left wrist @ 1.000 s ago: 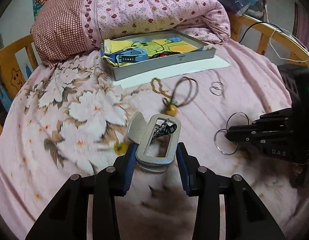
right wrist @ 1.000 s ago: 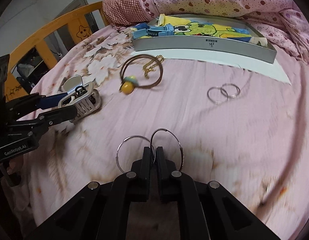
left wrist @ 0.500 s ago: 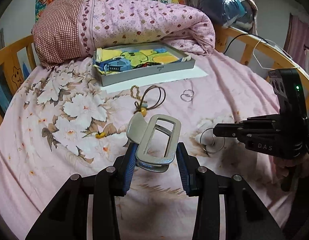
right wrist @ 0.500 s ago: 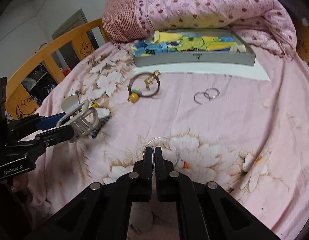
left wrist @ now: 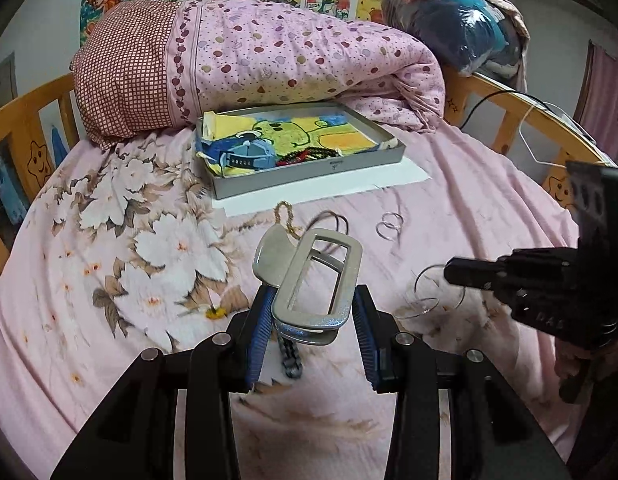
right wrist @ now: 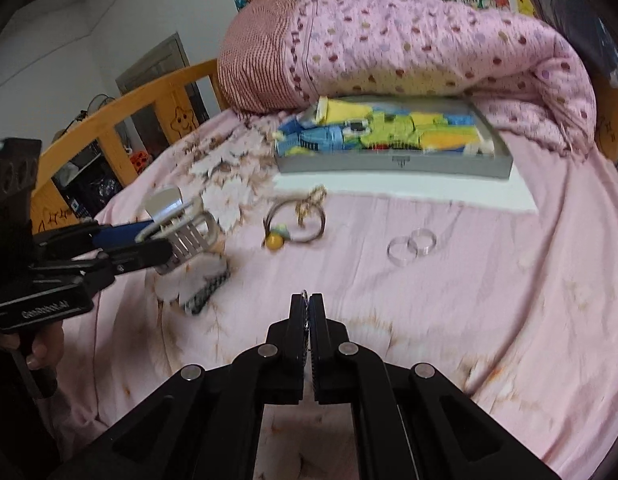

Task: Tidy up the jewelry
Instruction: 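Carry the clip case and rings into the gray tray and open both tools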

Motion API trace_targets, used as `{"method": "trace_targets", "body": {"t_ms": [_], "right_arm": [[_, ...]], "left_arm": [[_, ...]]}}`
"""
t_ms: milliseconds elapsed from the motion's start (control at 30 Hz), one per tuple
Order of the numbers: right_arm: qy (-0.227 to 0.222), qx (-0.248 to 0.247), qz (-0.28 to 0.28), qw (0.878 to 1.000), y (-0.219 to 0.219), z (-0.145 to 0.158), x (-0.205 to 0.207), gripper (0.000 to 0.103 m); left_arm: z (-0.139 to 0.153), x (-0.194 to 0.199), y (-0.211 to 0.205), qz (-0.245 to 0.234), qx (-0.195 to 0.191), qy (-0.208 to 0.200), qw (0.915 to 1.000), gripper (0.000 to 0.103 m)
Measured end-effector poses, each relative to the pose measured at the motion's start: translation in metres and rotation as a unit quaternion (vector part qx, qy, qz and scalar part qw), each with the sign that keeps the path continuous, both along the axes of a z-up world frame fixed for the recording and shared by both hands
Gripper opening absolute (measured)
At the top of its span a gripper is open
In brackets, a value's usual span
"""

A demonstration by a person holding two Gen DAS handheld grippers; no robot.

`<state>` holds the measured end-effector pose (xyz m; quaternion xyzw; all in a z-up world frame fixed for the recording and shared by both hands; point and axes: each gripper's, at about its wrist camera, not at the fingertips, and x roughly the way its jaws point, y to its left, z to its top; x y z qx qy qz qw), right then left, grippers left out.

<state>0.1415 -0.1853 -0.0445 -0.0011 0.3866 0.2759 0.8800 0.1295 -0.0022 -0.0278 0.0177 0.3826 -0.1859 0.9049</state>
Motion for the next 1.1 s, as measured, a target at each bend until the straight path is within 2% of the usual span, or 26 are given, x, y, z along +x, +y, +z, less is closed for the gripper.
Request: {"method": "trace_targets", "body": {"t_ms": [233, 433, 633, 867, 1100], "right_arm": [[-0.050, 0.004, 0.004, 0.999, 0.005, 0.032, 0.042, 0.003], [-0.092, 0.012, 0.000, 0.996, 0.007, 0.066, 0.099, 0.003], [-0.116, 0.019, -0.022, 0.993, -0.001, 0.085, 0.156, 0.003], [-0.112, 0.011, -0.051, 0.992, -0.010, 0.075, 0.205, 0.003], [-0.075, 0.003, -0.070, 0.995, -0.022, 0.041, 0.235, 0.003]], "left_arm": [[0.015, 0.044, -0.001, 0.021, -0.002, -0.015, 0.9997, 0.035], [0.030, 0.092, -0.010, 0.023, 0.008, -0.045, 0.9987, 0.035], [0.040, 0.143, -0.012, 0.038, -0.019, -0.069, 0.9967, 0.035], [0.031, 0.197, -0.021, 0.051, -0.035, -0.063, 0.9961, 0.035], [0.000, 0.233, -0.034, 0.056, -0.048, -0.019, 0.9971, 0.035]]}}
